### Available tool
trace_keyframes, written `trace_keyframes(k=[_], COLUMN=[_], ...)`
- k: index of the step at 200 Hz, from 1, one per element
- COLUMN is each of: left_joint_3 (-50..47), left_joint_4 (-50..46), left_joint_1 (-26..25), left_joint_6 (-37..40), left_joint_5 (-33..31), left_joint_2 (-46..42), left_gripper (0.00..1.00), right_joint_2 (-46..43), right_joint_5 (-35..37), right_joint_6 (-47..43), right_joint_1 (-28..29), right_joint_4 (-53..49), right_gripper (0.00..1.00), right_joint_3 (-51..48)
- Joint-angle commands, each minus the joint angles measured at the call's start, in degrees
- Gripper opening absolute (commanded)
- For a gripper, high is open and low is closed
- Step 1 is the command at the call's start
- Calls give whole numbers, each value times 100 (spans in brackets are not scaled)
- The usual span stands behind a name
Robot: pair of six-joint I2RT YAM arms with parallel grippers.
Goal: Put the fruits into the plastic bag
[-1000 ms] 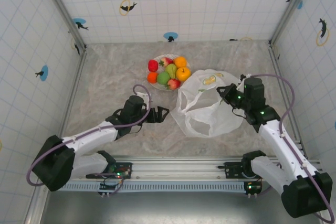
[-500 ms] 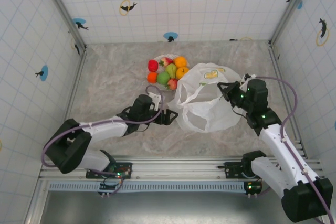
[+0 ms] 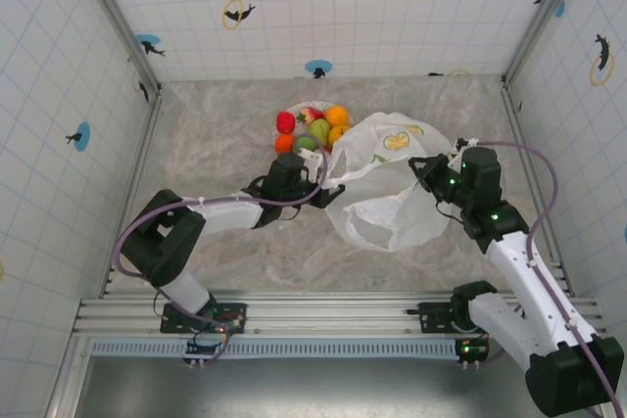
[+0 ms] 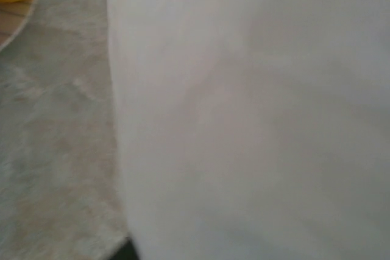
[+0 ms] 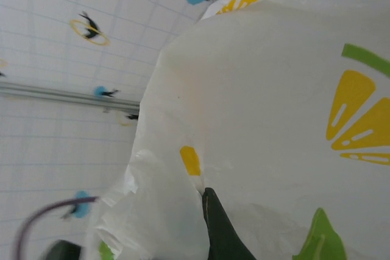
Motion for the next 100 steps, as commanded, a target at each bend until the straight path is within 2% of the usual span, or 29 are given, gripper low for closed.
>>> trace_keyframes(k=[1,27,52,100], left_joint_3=[254,212,273,329], left_joint_4=[-206,-1123,-2153,-2766], left_joint_1=[-10,-8,-8,-9], left_joint_6=[-367,-346,-20,312], left_joint_5=[686,509,86,-100], left_joint_2=[4,-270,-414,-253], left_gripper=[0,0,0,0], right_joint_2=[85,536,936,1642], right_joint_5=[857,2417,3687,4494], right_joint_6=[-1808,-2959,-3398,-3731], right_joint_1=[71,415,919,1221], right_joint_4=[-1305,-2779,-3576,-4253], right_gripper=[0,0,0,0], right_joint_3=[856,1926,2723,3721])
